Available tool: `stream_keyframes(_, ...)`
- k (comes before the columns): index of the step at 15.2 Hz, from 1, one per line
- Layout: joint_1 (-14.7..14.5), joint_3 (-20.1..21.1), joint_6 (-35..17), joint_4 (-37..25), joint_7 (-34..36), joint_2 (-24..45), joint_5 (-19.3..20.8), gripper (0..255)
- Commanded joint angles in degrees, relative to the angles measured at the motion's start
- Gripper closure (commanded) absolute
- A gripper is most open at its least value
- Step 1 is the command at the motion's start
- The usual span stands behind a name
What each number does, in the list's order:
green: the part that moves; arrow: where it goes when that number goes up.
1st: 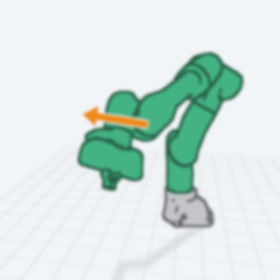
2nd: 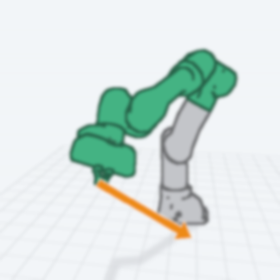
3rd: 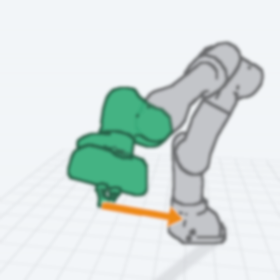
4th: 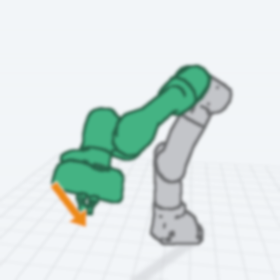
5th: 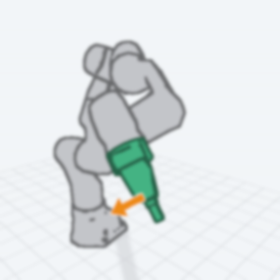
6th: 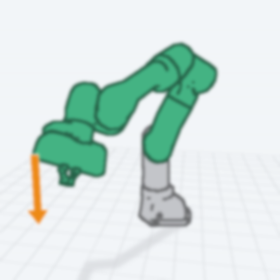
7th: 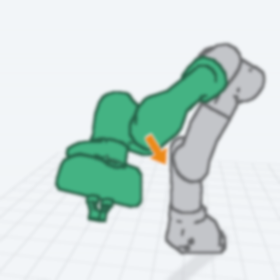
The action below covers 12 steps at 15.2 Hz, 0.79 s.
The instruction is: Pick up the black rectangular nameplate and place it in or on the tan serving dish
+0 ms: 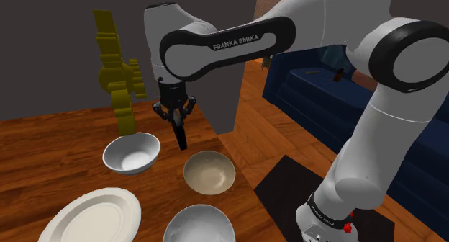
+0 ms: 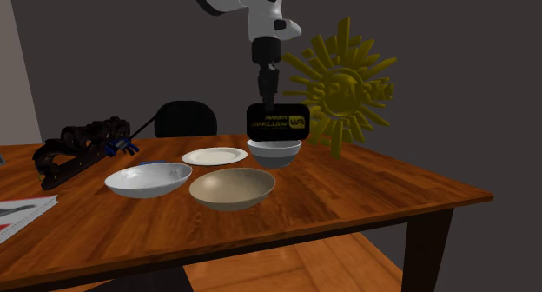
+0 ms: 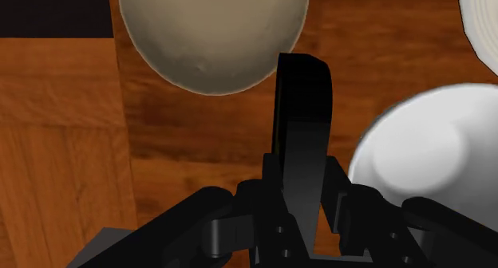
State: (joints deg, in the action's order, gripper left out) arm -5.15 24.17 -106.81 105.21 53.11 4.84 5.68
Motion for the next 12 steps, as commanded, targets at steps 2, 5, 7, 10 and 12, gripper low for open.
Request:
stream_keyframes(2, 0.3, 0.2, -0.4, 6.9, -0.9, -7.2, -3.1, 255)
stream_keyframes(5, -0.2, 0.0, -0.3, 13.3, -2.0, -14.4, -6.2, 255)
stream_keyframes(7, -0.9, -0.2, 0.3, 17.2, -2.6, -19.2, -8.1, 255)
stream_keyframes(10, -2.2, -0.8, 1.8, 22.5, -3.4, -26.3, -10.7, 255)
stream_keyframes(12, -2.9, -1.0, 1.8, 25.1, -3.5, -29.1, -11.8, 255)
